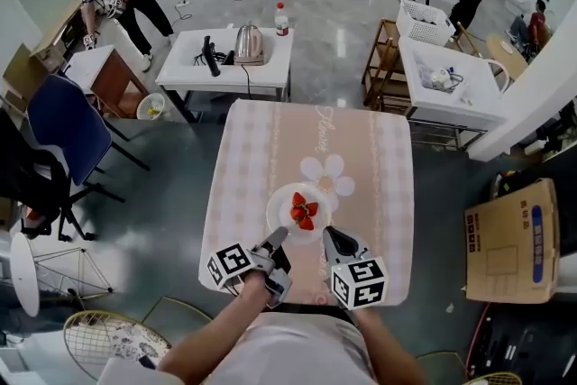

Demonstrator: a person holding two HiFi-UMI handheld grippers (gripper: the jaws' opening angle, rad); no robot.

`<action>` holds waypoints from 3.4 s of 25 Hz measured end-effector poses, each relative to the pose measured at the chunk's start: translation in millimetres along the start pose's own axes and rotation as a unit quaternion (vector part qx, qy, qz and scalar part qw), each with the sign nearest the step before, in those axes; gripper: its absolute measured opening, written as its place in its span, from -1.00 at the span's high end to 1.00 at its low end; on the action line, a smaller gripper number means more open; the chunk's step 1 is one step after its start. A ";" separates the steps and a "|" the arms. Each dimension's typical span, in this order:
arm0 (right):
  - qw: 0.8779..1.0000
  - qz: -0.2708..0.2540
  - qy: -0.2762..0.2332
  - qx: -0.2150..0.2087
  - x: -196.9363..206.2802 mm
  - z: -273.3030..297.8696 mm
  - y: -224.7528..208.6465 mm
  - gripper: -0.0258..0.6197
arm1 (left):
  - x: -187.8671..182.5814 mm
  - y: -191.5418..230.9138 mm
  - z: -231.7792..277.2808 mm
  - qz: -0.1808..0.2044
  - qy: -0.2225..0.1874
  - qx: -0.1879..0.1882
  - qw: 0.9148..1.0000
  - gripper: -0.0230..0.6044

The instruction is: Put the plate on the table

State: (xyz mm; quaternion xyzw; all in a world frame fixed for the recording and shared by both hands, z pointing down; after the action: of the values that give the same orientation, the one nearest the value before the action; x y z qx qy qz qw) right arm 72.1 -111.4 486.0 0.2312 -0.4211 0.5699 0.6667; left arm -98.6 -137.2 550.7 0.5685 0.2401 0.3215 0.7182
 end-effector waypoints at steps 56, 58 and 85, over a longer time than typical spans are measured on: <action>0.992 0.044 0.072 -0.089 36.0 66.1 -74.3 0.91 | 18.4 50.3 101.8 0.081 0.037 -0.139 0.986 0.87; 0.992 0.043 0.073 -0.092 36.6 66.6 -74.4 0.91 | 18.7 50.4 102.5 0.093 0.045 -0.150 0.983 0.84; 0.993 0.050 0.061 -0.083 33.3 63.7 -77.1 0.91 | 10.3 47.0 92.6 0.265 0.157 -0.274 0.911 0.59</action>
State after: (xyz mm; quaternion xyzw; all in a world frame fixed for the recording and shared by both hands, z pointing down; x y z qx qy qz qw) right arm 126.5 -161.6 561.0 0.1179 -0.4365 0.5786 0.6788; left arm -34.7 -184.0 618.7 0.3342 0.0925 0.6382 0.6873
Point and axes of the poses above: the fingertips, and each gripper's own axes: z forward along the fingers, y to its left, x out of its underside, the point moved 6 cm from there along -z, backward along the fingers, and after that the axes turned 5 degrees about x, right-handed, at the moved point
